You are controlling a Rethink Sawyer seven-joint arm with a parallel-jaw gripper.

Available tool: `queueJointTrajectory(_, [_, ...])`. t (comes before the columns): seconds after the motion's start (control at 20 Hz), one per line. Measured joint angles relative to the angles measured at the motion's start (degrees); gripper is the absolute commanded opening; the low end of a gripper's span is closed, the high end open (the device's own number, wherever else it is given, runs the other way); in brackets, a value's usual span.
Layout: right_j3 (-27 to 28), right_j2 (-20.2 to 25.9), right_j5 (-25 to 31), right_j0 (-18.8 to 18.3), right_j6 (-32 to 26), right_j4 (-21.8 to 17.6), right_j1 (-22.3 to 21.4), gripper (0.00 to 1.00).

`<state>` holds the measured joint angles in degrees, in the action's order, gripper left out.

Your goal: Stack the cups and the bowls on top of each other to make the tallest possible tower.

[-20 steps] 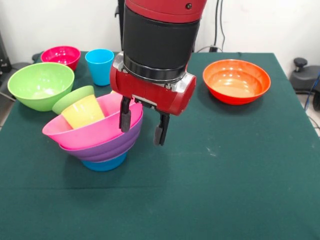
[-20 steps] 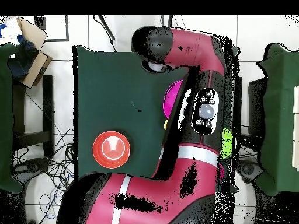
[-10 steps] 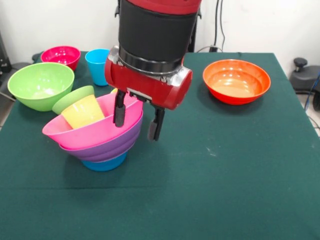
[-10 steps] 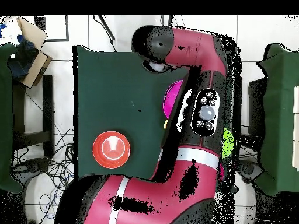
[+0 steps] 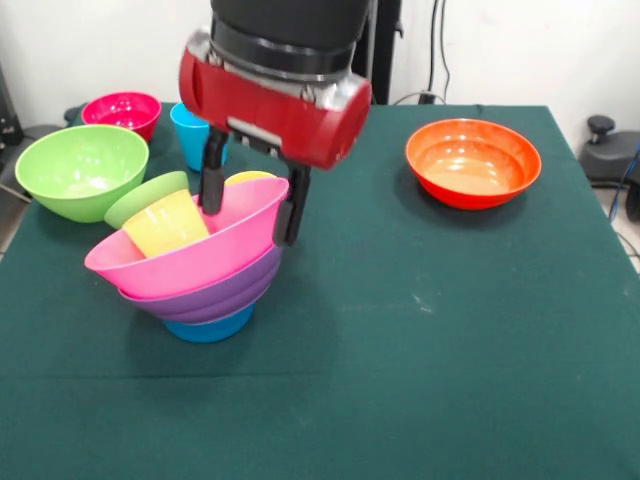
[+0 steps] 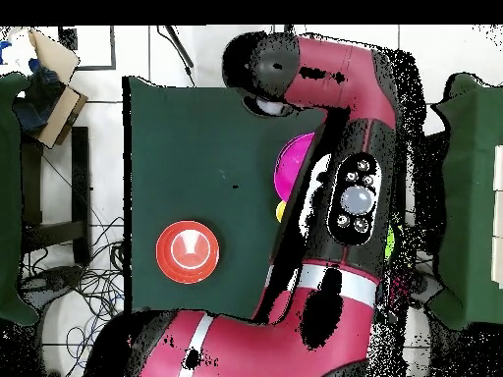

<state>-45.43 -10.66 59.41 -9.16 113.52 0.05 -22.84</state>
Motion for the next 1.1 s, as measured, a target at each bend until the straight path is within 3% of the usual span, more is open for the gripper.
queueJointTrajectory(0.3, [-3.85, -0.12, -1.51, 0.0, 0.0, 0.33, -2.66, 1.0])
queueJointTrajectory(0.55, [-9.36, -0.12, -6.37, 0.01, 0.0, 0.43, -4.09, 1.0])
queueJointTrajectory(1.1, [-15.6, -0.12, -13.61, 0.0, 0.0, 0.46, -4.16, 1.0])
